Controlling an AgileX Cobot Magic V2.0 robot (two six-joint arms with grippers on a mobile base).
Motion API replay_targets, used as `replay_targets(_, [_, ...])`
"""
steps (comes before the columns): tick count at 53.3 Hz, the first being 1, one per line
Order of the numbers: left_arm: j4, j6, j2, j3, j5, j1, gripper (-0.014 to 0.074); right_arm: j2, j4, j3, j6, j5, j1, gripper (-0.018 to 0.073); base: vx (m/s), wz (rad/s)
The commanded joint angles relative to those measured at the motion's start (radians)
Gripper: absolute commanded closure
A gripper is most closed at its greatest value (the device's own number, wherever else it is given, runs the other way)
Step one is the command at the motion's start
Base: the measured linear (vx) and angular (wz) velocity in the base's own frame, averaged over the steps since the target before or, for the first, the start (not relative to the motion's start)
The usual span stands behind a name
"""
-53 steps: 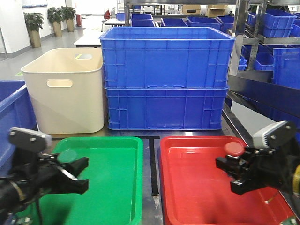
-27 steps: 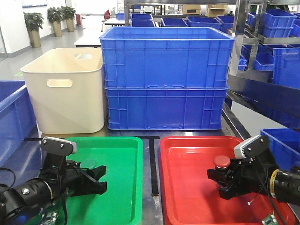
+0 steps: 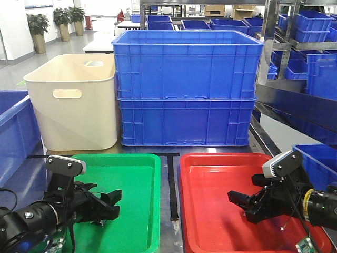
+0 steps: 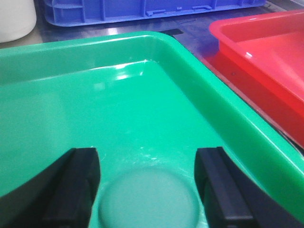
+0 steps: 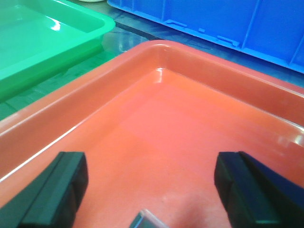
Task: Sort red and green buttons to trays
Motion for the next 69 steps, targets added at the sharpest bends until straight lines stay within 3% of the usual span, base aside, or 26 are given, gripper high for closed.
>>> replay_targets(1, [-0.014,-0.008,-0.078,-0.035,-0.036,-0.005,0.0027,-0.066,0.045,-0.031,0.005,-0.062,-0.004,-0.0061,0.0,0.0])
replay_targets(9, [-0.013,0.013,-0.155,-0.035,0.034,-0.005,0.0027,-0.13,0.045,-0.031,0.01,-0.063,-0.005,-0.0029,0.0,0.0])
replay_targets(24, [-0.014,0.024,-0.361,-0.034,0.319,-0.005,0.0078,-0.323,-0.015,-0.031,0.133,-0.06,-0.005,0.0047,0.0,0.0])
replay_targets(29, [-0.015,0.024,-0.428,-0.034,0.496,-0.012,0.0189,-0.396,-0.128,-0.031,0.251,-0.049,-0.005,0.0111,0.0,0.0])
replay_targets(34, [-0.027,0.028,-0.483,-0.03,0.669,-0.035,0.0382,-0.481,-0.31,-0.031,0.406,-0.047,-0.005,0.0236,0.0,0.0])
replay_targets(38, [-0.112,0.066,-0.526,-0.028,0.812,-0.064,0.0573,-0.554,-0.489,-0.031,0.605,-0.048,-0.005,0.0384,0.0,0.0])
replay_targets(41, [-0.199,0.124,-0.55,-0.025,0.862,-0.082,0.0605,-0.609,-0.518,-0.016,0.696,-0.051,-0.008,0.0495,0.0,0.0])
replay_targets(43, [-0.265,0.19,-0.568,-0.01,0.868,-0.094,0.0605,-0.641,-0.518,-0.001,0.737,-0.047,-0.008,0.0578,0.0,0.0])
replay_targets(49, [-0.461,0.393,-0.644,0.057,0.812,-0.137,0.0605,-0.738,-0.518,0.072,0.759,-0.044,-0.008,0.0574,0.0,0.0])
replay_targets(56, [-0.654,0.483,-0.764,0.175,0.728,-0.155,0.0603,-0.878,-0.518,0.203,0.786,0.0,-0.008,0.0572,0.0,0.0])
replay_targets(60, [-0.7,0.491,-0.83,0.238,0.682,-0.155,0.0603,-0.934,-0.518,0.266,0.786,0.043,-0.008,0.0571,0.0,0.0])
replay_targets(69, [-0.695,0.49,-0.944,0.318,0.641,-0.155,0.0602,-1.024,-0.518,0.35,0.786,0.1,-0.008,0.0569,0.0,0.0])
